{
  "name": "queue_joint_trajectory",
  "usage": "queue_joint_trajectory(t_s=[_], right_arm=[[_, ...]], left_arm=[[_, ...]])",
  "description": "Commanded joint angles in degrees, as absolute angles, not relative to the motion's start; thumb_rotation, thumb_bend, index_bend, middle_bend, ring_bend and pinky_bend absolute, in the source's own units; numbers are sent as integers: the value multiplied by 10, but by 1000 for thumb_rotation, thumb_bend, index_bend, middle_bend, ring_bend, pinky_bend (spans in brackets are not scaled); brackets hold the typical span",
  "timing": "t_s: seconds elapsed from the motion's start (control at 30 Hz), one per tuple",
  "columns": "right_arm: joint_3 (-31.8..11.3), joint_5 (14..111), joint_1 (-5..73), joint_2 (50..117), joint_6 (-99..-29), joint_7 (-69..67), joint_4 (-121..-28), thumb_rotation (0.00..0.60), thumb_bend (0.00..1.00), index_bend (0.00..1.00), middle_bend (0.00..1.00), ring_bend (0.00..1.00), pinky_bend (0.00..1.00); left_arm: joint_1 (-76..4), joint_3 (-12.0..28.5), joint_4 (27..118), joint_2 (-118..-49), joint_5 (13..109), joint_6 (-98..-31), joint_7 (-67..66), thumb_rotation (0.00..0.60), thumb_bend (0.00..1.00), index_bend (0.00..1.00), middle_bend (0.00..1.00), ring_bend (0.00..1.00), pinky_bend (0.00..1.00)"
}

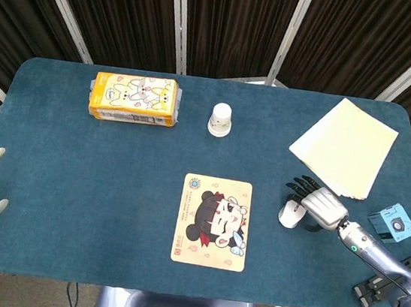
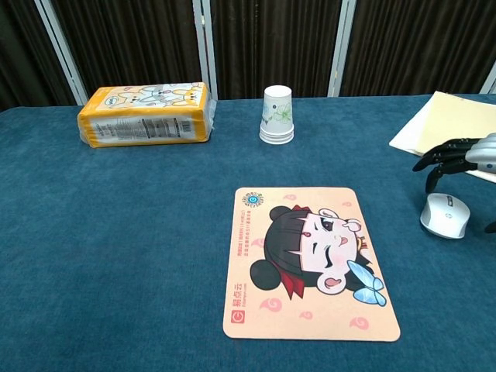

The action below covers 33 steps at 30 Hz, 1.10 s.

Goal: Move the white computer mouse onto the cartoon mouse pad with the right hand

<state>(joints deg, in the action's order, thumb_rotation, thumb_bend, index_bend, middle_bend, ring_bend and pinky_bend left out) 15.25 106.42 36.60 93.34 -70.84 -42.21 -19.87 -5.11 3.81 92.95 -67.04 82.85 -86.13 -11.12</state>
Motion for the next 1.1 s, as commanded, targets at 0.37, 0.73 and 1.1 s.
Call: queue_joint_trajectory(t_s=[0.37, 0.73, 1.1], right_arm=[[158, 1068, 369, 948, -710, -424, -195, 600, 0, 282, 98, 0, 9], [158, 1065, 377, 951, -696, -425, -196, 600, 150, 344, 102, 0, 9], [156, 1060, 375, 952, -700, -434, -198, 600, 190, 541, 154, 0, 9]], left_arm=[[-51, 39, 930, -671, 827, -862, -114, 600, 237, 0, 0, 0, 0], [-50, 39, 931, -672, 826, -863, -116, 600, 237, 0, 0, 0, 0], [-50, 39, 931, -672, 826, -863, -114, 600, 236, 0, 0, 0, 0]])
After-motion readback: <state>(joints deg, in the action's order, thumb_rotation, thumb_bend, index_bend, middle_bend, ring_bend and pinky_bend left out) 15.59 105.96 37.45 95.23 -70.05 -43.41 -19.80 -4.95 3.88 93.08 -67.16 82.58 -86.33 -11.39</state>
